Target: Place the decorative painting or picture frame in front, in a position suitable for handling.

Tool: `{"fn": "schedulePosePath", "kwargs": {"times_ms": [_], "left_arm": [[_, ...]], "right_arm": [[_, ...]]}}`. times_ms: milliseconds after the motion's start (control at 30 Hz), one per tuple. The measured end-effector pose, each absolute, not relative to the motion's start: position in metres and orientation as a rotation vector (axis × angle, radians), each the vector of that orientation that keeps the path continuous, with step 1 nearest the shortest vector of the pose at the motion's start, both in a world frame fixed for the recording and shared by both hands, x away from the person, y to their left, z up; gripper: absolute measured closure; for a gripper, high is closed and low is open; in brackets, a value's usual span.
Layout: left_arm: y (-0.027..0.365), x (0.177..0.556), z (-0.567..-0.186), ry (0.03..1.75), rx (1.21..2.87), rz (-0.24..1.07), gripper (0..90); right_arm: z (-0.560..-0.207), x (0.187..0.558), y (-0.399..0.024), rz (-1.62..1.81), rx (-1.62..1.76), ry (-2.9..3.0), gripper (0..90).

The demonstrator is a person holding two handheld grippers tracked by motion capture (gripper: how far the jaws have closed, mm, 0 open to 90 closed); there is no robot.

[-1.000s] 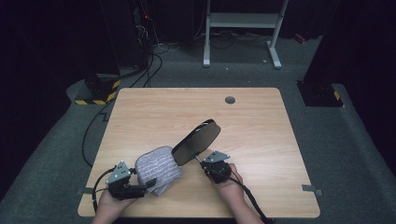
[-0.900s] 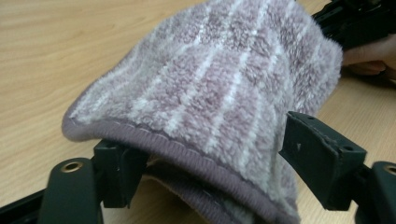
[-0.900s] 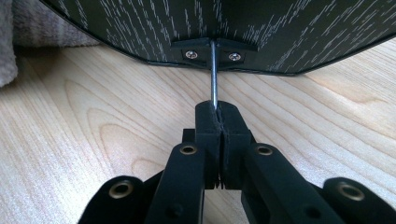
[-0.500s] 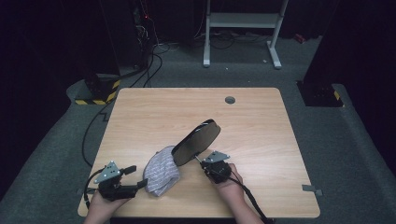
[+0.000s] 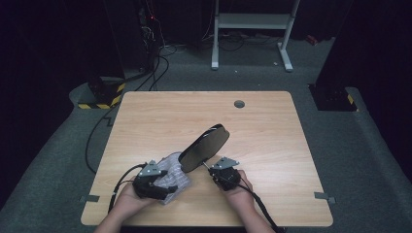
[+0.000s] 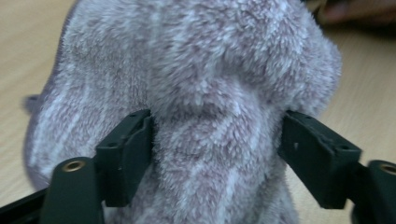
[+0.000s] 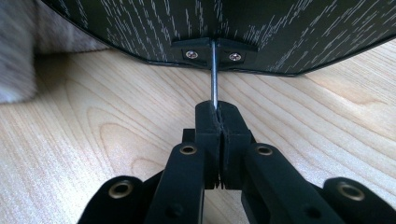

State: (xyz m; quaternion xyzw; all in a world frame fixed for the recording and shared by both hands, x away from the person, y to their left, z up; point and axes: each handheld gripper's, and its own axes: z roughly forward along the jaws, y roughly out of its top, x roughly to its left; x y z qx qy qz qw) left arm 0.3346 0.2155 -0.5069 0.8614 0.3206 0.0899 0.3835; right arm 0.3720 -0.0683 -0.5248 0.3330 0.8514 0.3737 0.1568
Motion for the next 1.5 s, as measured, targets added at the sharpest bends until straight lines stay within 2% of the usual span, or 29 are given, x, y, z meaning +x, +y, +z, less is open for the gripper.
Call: {"fn": "schedulePosePath", "kwargs": {"times_ms": [67,233,333,467,600,867,1133,1300,1500], "left_arm": [[0.207,0.334,-0.511,0.808,2.232,0.288,32.5],[0.212,0.332,-0.510,0.800,2.207,0.321,61.7],[0.219,0.325,-0.507,0.791,2.155,0.331,68.2],[0.227,0.308,-0.489,0.741,2.033,0.383,69.6],[0.220,0.306,-0.477,0.749,1.960,0.380,69.3],[0.194,0.321,-0.488,0.807,2.045,0.420,71.0],[0.189,0.347,-0.512,0.900,2.126,0.402,71.3],[0.193,0.357,-0.516,0.913,2.107,0.369,71.2],[0.199,0.344,-0.501,0.862,2.090,0.394,71.4]], "right_arm": [[-0.525,0.372,-0.068,1.073,0.952,2.437,88.1],[-0.525,0.372,-0.068,1.070,0.950,2.438,88.1],[-0.525,0.372,-0.068,1.069,0.950,2.437,88.1],[-0.525,0.372,-0.068,1.068,0.949,2.437,88.1],[-0.525,0.372,-0.068,1.068,0.947,2.438,88.1],[-0.525,0.372,-0.068,1.063,0.952,2.429,87.1],[-0.525,0.372,-0.068,1.061,0.942,2.431,86.5],[-0.525,0.372,-0.067,1.056,0.948,2.425,86.6],[-0.525,0.373,-0.067,1.057,0.954,2.417,87.7]]}}
